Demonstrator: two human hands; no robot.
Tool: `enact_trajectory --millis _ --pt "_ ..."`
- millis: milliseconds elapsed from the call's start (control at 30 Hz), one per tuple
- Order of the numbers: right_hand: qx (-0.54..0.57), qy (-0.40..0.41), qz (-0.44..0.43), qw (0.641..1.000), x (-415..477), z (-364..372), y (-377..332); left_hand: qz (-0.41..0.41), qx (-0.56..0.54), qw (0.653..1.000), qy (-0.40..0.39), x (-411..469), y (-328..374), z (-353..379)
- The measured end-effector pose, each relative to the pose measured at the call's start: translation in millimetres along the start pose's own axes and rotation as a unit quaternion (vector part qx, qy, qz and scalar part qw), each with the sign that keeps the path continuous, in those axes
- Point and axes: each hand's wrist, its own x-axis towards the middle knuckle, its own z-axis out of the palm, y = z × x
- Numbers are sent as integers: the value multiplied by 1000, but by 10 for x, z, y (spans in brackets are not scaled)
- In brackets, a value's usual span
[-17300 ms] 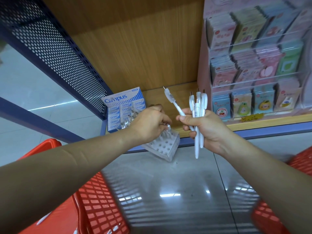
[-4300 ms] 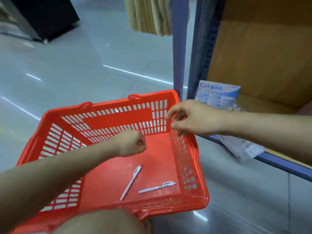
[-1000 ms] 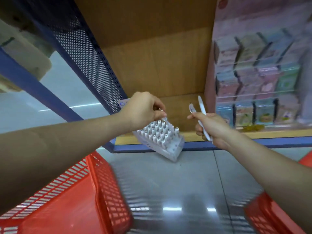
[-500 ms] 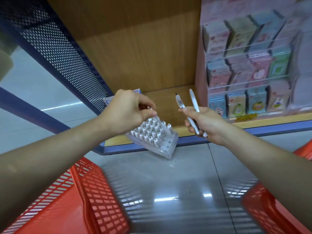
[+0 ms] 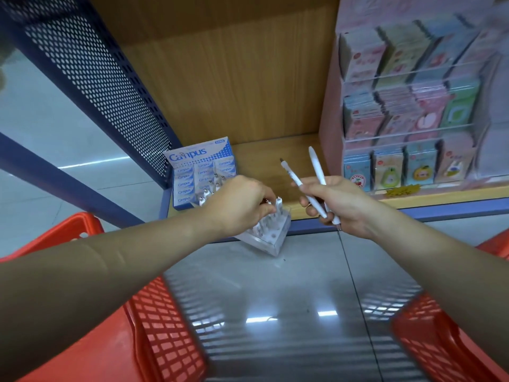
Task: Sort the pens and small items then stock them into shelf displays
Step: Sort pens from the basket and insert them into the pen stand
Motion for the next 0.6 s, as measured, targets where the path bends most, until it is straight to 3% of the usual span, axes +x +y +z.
enact_trajectory --millis 267,600 --pt "-13 10 -12 1000 2 -6 17 -7 -18 1000 -16 58 -26 33" --pt "20 -9 19 1000 9 -26 7 -39 -46 998 19 89 -7 131"
